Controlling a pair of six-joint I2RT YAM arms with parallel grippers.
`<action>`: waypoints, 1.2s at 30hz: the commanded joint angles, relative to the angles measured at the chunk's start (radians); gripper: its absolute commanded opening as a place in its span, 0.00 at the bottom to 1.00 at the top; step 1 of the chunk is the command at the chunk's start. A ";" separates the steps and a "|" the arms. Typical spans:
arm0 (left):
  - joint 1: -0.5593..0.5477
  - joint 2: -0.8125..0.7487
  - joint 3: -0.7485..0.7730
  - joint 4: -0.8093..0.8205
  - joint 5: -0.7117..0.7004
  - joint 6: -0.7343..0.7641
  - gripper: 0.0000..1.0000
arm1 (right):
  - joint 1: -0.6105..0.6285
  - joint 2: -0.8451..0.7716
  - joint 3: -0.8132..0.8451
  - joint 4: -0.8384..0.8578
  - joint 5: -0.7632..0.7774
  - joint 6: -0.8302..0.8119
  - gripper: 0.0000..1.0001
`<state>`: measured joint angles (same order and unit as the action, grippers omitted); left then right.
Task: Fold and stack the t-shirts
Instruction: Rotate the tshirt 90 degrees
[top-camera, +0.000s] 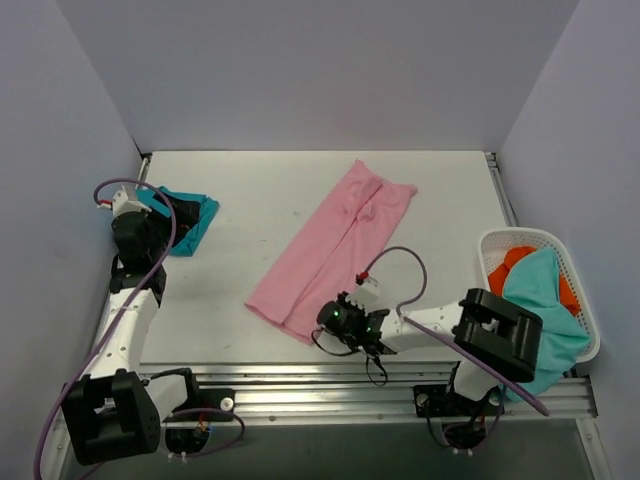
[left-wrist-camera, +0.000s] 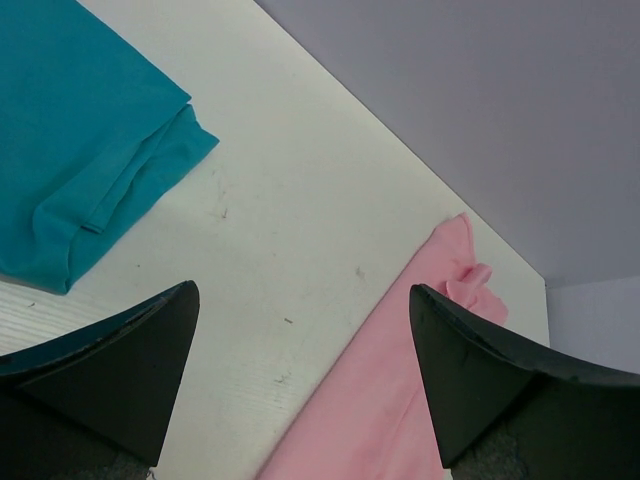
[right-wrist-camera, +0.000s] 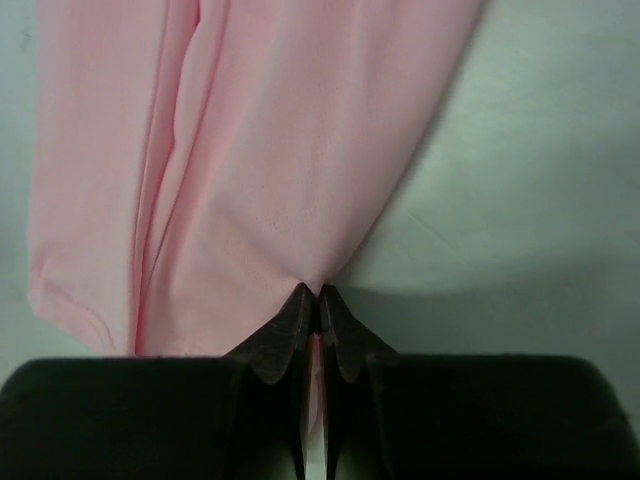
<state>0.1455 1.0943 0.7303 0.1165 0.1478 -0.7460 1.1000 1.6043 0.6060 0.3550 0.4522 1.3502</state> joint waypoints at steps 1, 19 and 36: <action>-0.029 -0.017 0.000 0.032 0.015 -0.019 0.95 | 0.125 -0.150 -0.040 -0.523 0.230 0.379 0.00; -0.374 1.054 0.826 0.054 0.369 0.197 0.97 | 0.340 -0.322 0.253 -1.232 0.631 0.595 0.77; -0.537 1.654 1.665 -0.279 0.487 0.155 0.98 | 0.348 -0.422 0.218 -1.363 0.746 0.661 0.76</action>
<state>-0.3637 2.6797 2.3070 -0.0322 0.6132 -0.6132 1.4418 1.2137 0.8371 -0.9062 1.1004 1.9663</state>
